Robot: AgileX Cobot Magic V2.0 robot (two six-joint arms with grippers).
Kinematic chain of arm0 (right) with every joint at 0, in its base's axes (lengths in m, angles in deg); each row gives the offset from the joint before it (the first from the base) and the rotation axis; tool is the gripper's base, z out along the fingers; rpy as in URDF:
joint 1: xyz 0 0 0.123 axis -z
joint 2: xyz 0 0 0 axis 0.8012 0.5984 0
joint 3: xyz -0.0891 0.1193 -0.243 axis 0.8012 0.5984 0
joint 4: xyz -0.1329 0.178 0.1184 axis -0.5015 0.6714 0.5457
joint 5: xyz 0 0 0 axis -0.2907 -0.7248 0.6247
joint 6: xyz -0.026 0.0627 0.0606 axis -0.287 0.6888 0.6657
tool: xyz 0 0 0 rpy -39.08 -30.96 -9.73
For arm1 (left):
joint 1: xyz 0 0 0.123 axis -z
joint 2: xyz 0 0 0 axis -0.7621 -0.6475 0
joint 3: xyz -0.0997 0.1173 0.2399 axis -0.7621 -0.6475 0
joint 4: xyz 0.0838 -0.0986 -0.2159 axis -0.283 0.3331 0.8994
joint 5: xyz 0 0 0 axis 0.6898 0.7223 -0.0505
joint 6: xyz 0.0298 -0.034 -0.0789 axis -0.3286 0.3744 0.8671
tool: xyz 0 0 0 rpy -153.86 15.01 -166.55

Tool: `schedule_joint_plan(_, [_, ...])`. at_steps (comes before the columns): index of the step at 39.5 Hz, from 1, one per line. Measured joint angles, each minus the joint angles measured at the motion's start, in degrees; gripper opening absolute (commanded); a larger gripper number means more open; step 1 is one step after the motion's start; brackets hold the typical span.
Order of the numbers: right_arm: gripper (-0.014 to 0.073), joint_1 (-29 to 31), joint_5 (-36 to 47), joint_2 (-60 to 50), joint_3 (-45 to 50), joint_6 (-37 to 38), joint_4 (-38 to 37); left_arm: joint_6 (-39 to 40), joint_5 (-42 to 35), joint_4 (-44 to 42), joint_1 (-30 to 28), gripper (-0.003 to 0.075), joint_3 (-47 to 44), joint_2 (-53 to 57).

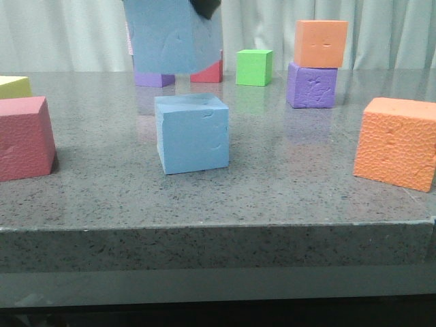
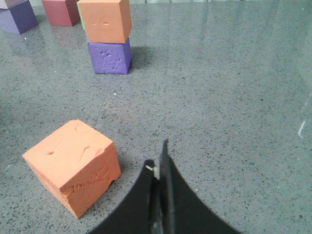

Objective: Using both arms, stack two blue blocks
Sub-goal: 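Lower the held cube onto the first light-blue cube with the left gripper, then open the left gripper and raise it off the stack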

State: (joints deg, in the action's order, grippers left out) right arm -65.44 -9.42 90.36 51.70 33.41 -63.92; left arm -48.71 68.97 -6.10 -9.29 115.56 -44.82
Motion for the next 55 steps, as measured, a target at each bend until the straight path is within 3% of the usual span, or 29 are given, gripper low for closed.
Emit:
schedule_joint_plan(28, [-0.0068,0.00,-0.10,0.00,0.00,0.00,0.00,1.83,-3.21,2.01,0.00,0.0392,-3.35,-1.39])
schedule_joint_plan(39, [-0.0068,0.00,-0.10,0.00,0.00,0.00,0.00,1.86,-2.76,2.13,0.00,0.0571,-3.35,-1.39])
schedule_joint_plan(55, [-0.0068,0.00,-0.21,0.00,0.00,0.00,0.00,1.96,-2.43,2.13,0.00,0.0566,-0.87,-1.39])
